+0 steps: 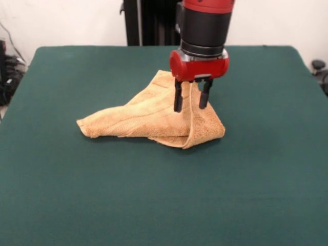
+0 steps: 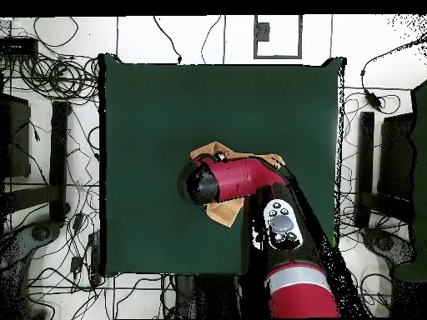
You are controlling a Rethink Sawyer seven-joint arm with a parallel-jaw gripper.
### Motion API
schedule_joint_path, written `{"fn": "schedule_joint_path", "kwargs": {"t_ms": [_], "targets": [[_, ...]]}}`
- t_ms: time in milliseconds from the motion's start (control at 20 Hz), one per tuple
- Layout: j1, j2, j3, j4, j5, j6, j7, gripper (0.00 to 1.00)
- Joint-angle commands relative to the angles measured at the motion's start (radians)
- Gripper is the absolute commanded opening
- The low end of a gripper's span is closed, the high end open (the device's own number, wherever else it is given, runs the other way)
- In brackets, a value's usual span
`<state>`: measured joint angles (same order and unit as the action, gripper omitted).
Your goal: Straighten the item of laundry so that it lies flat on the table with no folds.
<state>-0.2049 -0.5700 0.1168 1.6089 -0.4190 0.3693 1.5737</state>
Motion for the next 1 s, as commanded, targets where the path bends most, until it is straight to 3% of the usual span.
{"fn": "schedule_joint_path", "kwargs": {"t_ms": [50,250,700,1000], "targets": [[0.009,0.033,-0.005,-0.034,0.07,-0.039,0.218,1.0],[-0.007,0.048,0.014,-0.033,0.083,-0.062,0.208,1.0],[-0.029,0.174,0.056,-0.061,0.094,-0.189,0.198,1.0],[-0.035,0.211,0.089,-0.063,0.138,-0.161,0.182,1.0]]}}
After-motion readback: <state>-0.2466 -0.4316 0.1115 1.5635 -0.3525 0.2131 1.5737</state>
